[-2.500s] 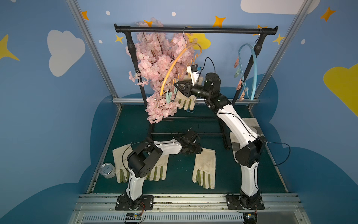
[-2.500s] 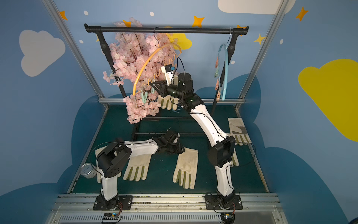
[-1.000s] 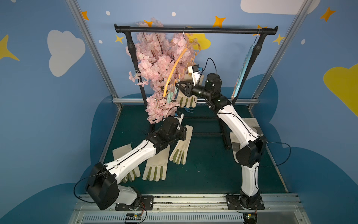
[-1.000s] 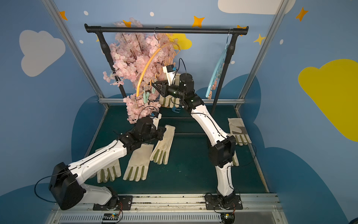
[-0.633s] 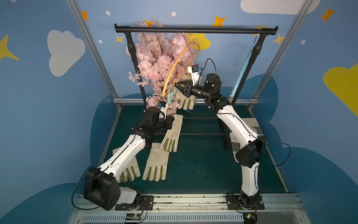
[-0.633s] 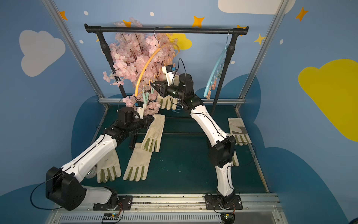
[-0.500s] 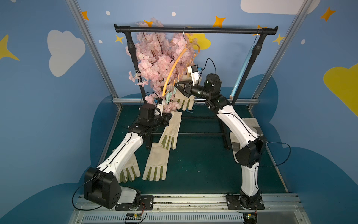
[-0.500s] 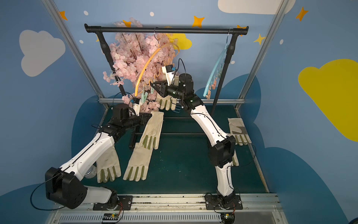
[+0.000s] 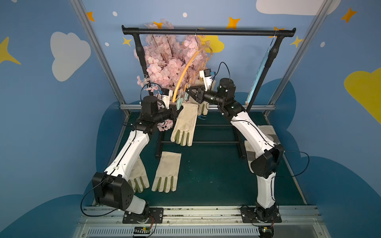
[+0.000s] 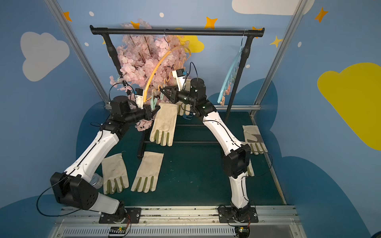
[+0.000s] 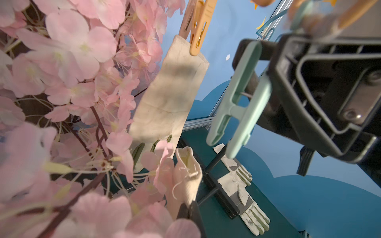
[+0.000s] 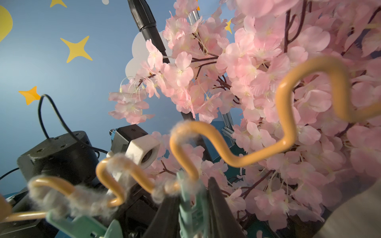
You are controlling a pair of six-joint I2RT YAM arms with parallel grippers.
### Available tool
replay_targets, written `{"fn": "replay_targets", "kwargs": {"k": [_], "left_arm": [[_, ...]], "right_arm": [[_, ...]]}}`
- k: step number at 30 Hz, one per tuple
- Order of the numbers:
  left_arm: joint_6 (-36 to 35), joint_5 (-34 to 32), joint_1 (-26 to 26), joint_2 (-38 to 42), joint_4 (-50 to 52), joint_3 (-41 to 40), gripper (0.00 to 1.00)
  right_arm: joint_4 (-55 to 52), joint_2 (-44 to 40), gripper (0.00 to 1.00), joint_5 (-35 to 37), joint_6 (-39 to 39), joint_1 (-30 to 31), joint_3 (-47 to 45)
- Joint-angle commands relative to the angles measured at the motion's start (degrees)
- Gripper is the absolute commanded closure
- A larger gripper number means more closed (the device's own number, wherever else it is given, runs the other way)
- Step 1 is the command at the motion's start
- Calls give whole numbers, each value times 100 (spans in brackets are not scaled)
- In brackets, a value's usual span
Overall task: Clip the gloves onto a hanger to dry
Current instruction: Clamp the glove onto the hanger.
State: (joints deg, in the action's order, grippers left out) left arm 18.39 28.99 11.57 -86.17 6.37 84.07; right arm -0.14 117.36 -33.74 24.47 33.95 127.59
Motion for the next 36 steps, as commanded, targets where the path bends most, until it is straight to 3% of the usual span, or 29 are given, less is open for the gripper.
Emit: {"fn": "replay_targets", "kwargs": {"k": [1, 11, 36], "left_arm": [[46, 359, -114, -53, -145, 227, 97], [354, 1247, -399, -158, -352, 551, 97], [435, 1949, -496, -402, -250, 911, 97]], "right_arm": [[65, -195, 77, -89, 9, 23, -41], [124, -187, 77, -172, 40, 17, -90], [430, -82, 78, -374, 427, -140, -82]]}}
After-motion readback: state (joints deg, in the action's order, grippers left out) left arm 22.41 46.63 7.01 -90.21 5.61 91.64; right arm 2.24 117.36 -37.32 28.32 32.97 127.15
